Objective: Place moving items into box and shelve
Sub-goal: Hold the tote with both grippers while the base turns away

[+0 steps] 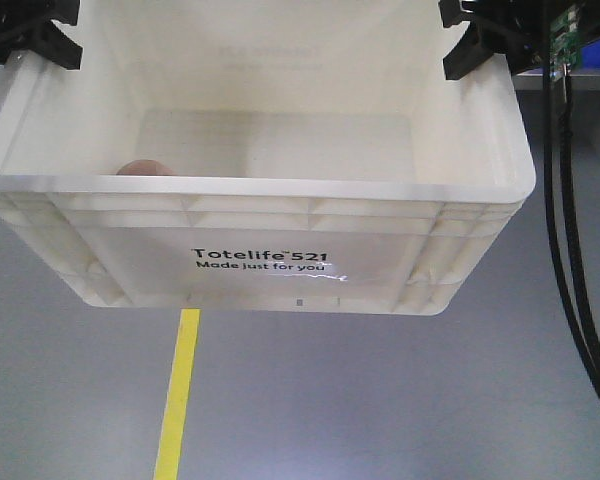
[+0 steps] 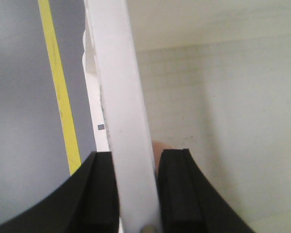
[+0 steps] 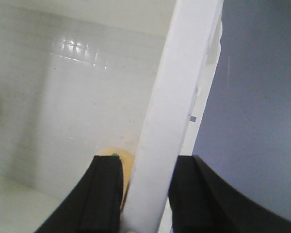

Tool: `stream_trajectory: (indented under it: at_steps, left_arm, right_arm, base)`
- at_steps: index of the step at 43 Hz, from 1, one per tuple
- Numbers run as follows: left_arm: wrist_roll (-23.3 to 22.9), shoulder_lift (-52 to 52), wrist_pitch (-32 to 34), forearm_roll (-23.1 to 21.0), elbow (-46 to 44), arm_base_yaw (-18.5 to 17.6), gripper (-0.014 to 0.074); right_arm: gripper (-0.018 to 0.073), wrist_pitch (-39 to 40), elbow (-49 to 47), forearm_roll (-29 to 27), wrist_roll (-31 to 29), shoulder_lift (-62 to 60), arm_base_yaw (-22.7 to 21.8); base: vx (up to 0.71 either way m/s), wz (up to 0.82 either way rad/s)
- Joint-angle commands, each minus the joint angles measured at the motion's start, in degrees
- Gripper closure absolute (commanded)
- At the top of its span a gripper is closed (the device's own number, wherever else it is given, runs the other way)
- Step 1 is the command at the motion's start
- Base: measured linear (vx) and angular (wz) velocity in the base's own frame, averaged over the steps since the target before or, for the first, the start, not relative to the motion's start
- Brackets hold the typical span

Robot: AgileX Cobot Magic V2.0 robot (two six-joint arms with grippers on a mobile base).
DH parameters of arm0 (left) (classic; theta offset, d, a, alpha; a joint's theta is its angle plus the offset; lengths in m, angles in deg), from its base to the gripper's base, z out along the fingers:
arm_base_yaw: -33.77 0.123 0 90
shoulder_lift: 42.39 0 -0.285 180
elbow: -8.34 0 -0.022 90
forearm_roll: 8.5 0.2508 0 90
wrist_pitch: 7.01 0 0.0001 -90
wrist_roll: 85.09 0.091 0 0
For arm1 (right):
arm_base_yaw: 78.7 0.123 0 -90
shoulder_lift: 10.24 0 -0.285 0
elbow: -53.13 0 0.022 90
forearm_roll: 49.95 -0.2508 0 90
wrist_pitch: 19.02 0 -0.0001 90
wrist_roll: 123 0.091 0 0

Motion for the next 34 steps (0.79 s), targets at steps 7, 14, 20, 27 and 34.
stream_trajectory:
  at_steps: [7,14,20,27,34]
  left_arm:
    - [0.5,3.4,5.5,-8.1,-2.6,-0.9,0.0603]
    - [0.5,3.4,5.5,-8.1,-2.6,-0.9,0.0603]
    - [0.5,3.4,5.5,-8.1,-2.6,-0.9,0.0603]
    - [0.5,3.4,5.5,-8.1,-2.6,-0.9,0.0603]
    - [0.5,3.4,5.5,-8.1,-2.6,-0.9,0.0603]
  right_arm:
    - [0.0564,5.4,-2.3,-8.0,-1.5,-3.7,0.4]
    - [0.0564,5.4,-2.3,-8.0,-1.5,-3.7,0.4]
    - [0.0564,5.4,-2.3,-8.0,-1.5,-3.7,0.4]
    - [0.0564,5.4,-2.3,-8.0,-1.5,-3.7,0.4]
    - [0.0564,5.4,-2.3,-8.0,-1.5,-3.7,0.4]
  base:
    - [0.33,0.34]
    - [0.37,0.3]
    - [0.4,0.29]
    - [0.42,0.27]
    - [0.45,0.25]
